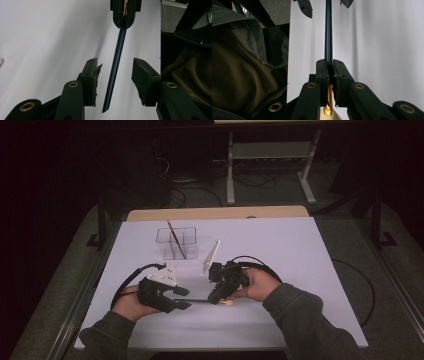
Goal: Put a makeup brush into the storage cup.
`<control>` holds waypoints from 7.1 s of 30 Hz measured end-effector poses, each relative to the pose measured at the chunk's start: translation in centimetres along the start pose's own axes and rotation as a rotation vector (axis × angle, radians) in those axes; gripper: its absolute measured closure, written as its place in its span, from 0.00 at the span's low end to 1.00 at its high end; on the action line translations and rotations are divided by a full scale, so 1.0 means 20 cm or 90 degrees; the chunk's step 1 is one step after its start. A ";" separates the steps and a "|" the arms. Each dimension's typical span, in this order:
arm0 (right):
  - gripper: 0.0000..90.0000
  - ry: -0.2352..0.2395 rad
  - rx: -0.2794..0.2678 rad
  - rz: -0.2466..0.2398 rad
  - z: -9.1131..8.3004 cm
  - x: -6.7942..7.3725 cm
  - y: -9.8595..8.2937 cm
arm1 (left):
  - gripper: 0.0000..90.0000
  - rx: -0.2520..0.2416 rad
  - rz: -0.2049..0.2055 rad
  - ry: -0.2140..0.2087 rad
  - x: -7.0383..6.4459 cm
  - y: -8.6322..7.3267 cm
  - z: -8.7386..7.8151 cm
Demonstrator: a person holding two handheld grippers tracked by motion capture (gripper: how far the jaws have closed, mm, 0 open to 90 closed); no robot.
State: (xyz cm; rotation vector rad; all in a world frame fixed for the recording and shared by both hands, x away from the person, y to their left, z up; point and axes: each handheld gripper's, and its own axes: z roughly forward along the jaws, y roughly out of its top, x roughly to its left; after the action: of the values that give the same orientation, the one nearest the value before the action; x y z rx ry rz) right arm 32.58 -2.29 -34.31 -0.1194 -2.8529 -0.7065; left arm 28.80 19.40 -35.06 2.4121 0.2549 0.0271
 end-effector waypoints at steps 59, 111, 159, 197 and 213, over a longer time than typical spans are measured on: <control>0.67 -0.028 -0.062 0.032 -0.05 -0.04 -0.06 | 0.94 0.042 0.008 -0.038 0.01 -0.04 0.03; 0.68 -0.031 -0.119 0.150 -0.06 -0.13 -0.20 | 0.93 -0.019 -0.103 0.062 0.11 -0.06 -0.02; 0.91 -0.016 -0.266 0.161 -0.10 -0.15 -0.04 | 0.92 -0.001 -0.125 0.044 0.11 0.04 0.18; 0.92 -0.080 -0.135 0.128 -0.18 -0.21 0.09 | 0.69 -0.058 -0.174 0.077 0.08 -0.21 0.06; 0.92 -0.090 -0.120 0.134 -0.22 -0.27 0.11 | 0.66 -0.066 -0.176 0.087 0.06 -0.27 0.06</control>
State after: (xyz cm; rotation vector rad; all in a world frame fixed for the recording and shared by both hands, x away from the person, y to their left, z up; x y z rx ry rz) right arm 38.87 -2.55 -30.60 -0.5080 -2.8393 -0.9536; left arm 29.12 22.83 -39.55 2.2558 0.6317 0.0785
